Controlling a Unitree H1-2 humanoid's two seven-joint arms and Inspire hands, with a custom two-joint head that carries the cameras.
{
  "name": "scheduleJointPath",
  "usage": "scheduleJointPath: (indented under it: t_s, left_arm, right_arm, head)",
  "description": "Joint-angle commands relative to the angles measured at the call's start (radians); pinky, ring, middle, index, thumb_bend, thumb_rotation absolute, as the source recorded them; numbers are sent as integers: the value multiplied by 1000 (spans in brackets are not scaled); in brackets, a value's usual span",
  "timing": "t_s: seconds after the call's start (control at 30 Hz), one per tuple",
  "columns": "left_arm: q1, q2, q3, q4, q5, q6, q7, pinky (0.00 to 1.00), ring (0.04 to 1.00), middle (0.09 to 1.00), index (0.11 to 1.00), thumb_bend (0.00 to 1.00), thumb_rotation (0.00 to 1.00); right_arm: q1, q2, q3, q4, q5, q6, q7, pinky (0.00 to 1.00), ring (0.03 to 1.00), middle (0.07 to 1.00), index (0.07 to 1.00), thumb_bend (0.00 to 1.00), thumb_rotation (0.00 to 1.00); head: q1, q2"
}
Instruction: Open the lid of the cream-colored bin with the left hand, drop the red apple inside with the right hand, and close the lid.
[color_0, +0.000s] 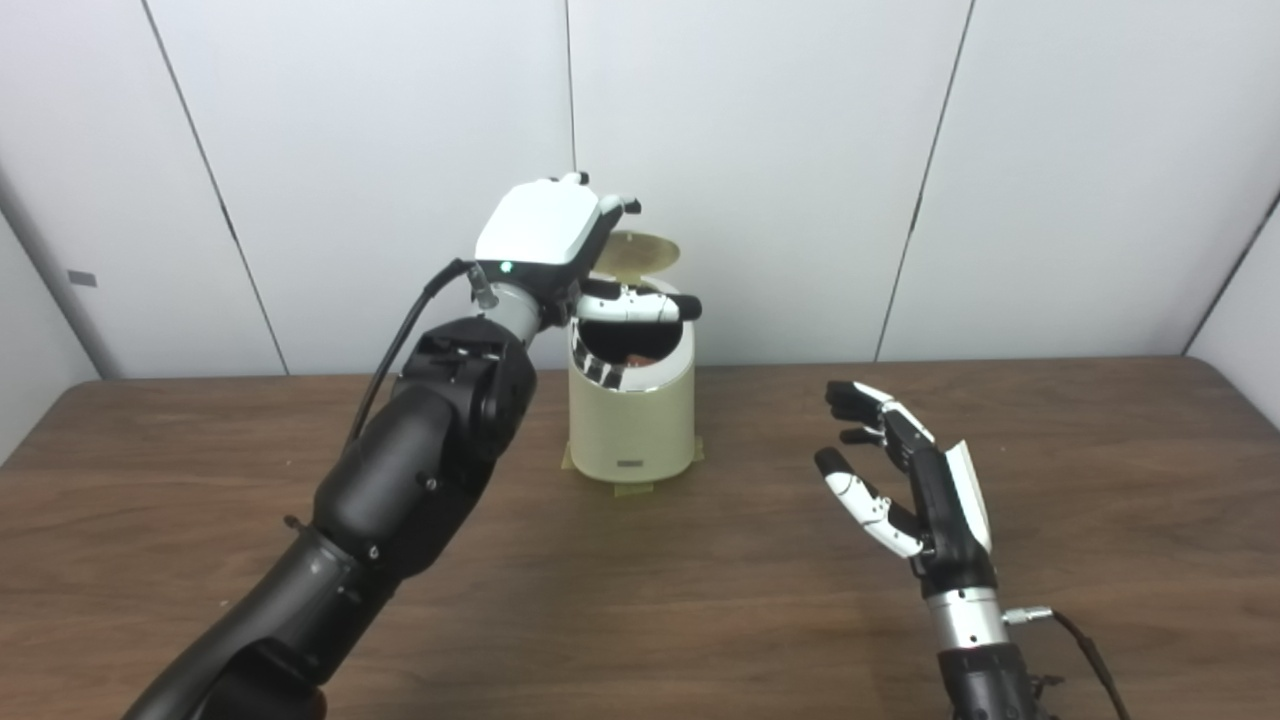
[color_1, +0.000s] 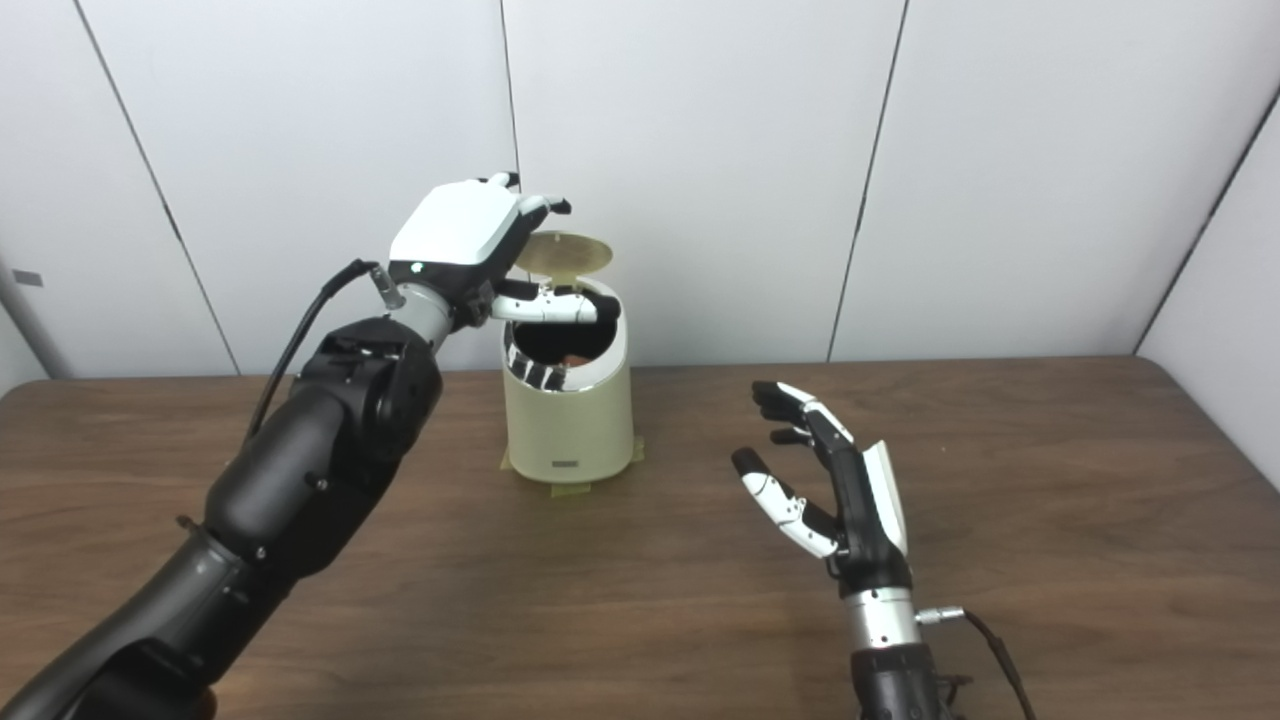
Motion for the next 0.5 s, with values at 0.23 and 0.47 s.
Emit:
scheduleJointPath:
  t_s: [0.23, 0.47]
  left_arm:
    - [-32, -4, 10, -29, 21, -20, 2, 1000, 989, 877, 876, 982, 949]
    - [2, -8, 10, -61, 26, -36, 15, 1000, 993, 867, 876, 959, 944]
  right_arm:
    - [10, 4, -1, 8, -31, -31, -17, 646, 743, 758, 753, 296, 603]
    - [12, 7, -2, -1, -36, -17, -16, 645, 742, 756, 751, 297, 578]
  head:
    - [-5, 4]
    - [-4, 7]
